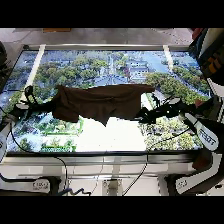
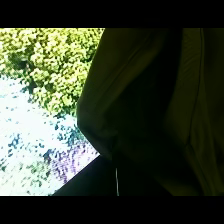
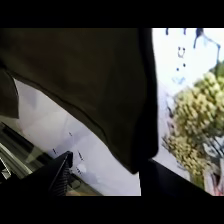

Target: Fold the clothes and pants, and hang the long-sleeved shirts on hangers.

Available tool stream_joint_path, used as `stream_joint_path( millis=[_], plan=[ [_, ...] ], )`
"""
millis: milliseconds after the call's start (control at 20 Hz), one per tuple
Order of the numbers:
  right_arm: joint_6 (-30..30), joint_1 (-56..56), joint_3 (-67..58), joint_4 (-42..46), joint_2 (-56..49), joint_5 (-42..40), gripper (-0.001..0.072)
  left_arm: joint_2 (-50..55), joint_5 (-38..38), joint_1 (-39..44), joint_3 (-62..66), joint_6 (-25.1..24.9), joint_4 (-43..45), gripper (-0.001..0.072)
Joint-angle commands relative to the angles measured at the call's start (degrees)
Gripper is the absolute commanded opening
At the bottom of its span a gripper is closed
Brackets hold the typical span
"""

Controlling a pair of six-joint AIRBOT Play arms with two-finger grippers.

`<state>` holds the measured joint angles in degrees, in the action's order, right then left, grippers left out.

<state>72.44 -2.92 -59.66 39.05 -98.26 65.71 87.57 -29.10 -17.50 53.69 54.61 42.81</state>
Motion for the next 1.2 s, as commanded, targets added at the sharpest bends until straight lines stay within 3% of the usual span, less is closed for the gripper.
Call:
stream_joint_path(
  millis=[0, 100, 250, 350, 400, 800, 1050, 1150],
  plan=[
    [2.51, 1.97, 1.09, -0.04, -0.13, -10.69, 0.0424, -0.11, -0.04, 0.02, 0.07, -0.02, 0.00, 0.0026],
    [2.27, 2.08, 1.09, -0.02, -0.13, -12.52, 0.0321, -0.11, -0.04, 0.02, 0.07, -0.02, 0.00, 0.0025],
    [0.48, 2.08, 1.01, -0.17, 0.02, -14.27, 0.0297, -0.24, -0.26, 0.02, 0.09, -0.02, 0.00, 0.0026],
    [-2.32, 2.08, 1.01, -0.22, 1.22, -14.88, 0.0046, -1.18, -0.96, 0.02, 0.09, -0.02, 0.00, 0.0026],
    [-3.34, 2.08, 1.01, -0.13, 2.32, -15.52, 0.0010, -2.08, -1.14, 0.02, 0.09, -0.02, 0.00, 0.0025],
    [-4.59, 1.88, -5.73, 4.44, 24.96, -15.54, 0.0010, -22.64, -6.16, -0.37, 3.21, 0.00, 0.09, 0.0025],
    [-0.37, 1.81, -15.58, 18.86, 44.39, -15.61, 0.0010, -43.01, -5.09, -5.01, 8.55, -0.02, 0.20, 0.0023],
    [3.28, 1.84, -19.91, 25.00, 51.17, -15.80, 0.0009, -50.69, 0.85, -7.43, 9.29, -0.02, 0.22, 0.0023]
  ],
)
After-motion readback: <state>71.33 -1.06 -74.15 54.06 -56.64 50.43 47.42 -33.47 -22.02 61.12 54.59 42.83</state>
